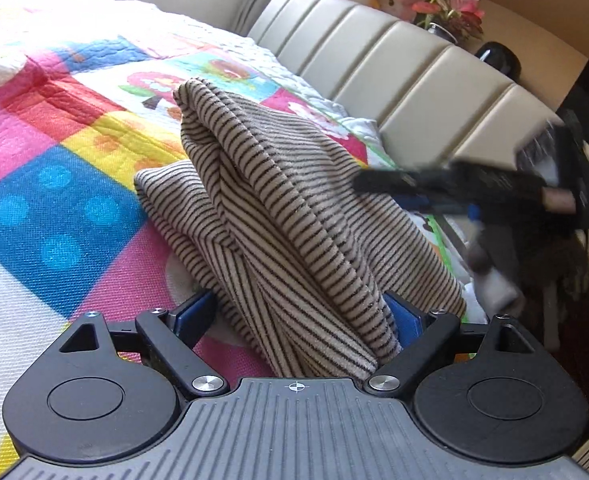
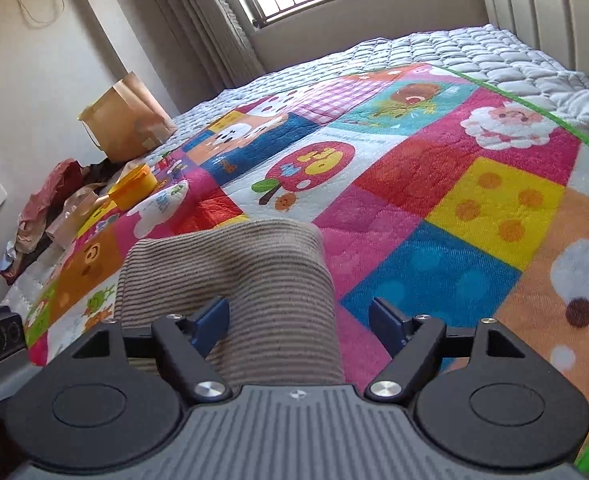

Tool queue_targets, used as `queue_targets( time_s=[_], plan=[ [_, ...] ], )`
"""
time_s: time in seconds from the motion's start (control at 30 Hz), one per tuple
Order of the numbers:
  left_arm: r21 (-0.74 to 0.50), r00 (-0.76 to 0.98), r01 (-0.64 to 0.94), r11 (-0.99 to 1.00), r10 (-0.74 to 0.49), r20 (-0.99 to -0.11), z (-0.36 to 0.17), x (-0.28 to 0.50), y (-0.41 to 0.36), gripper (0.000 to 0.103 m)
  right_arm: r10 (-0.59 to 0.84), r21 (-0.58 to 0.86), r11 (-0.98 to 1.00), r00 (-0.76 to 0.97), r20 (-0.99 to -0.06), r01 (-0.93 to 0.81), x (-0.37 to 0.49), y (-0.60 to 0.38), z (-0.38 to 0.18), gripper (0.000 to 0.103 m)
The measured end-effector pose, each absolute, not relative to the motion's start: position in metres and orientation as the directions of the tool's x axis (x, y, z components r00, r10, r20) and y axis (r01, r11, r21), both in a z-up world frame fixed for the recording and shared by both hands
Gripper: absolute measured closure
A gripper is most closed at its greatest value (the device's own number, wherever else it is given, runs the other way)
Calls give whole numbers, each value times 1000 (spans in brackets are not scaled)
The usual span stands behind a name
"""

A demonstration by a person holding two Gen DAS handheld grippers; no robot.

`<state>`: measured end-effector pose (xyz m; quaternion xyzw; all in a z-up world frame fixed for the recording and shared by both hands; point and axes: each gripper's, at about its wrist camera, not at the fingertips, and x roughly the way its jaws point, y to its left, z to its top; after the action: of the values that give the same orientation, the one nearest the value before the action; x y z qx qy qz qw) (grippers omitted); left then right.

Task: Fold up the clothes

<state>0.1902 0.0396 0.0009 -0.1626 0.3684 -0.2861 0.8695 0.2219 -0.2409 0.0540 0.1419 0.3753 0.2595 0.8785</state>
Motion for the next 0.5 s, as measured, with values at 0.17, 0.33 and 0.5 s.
queue_targets(
  time_s=[0.17, 0.33, 0.5],
  plan=[
    [-505, 549, 378, 776, -627, -553, 4, 199, 39, 11, 574, 480, 813, 594, -564, -330, 167, -250, 39, 30],
    [-564, 560, 317, 762, -631, -537, 13, 220, 52, 22, 620, 476, 781, 593, -515, -404, 132, -235, 47, 46],
    [-522, 556, 313, 793, -599, -576, 14, 222, 65, 25, 574, 377, 818, 586, -572, -434, 125, -219, 40, 48]
  ],
)
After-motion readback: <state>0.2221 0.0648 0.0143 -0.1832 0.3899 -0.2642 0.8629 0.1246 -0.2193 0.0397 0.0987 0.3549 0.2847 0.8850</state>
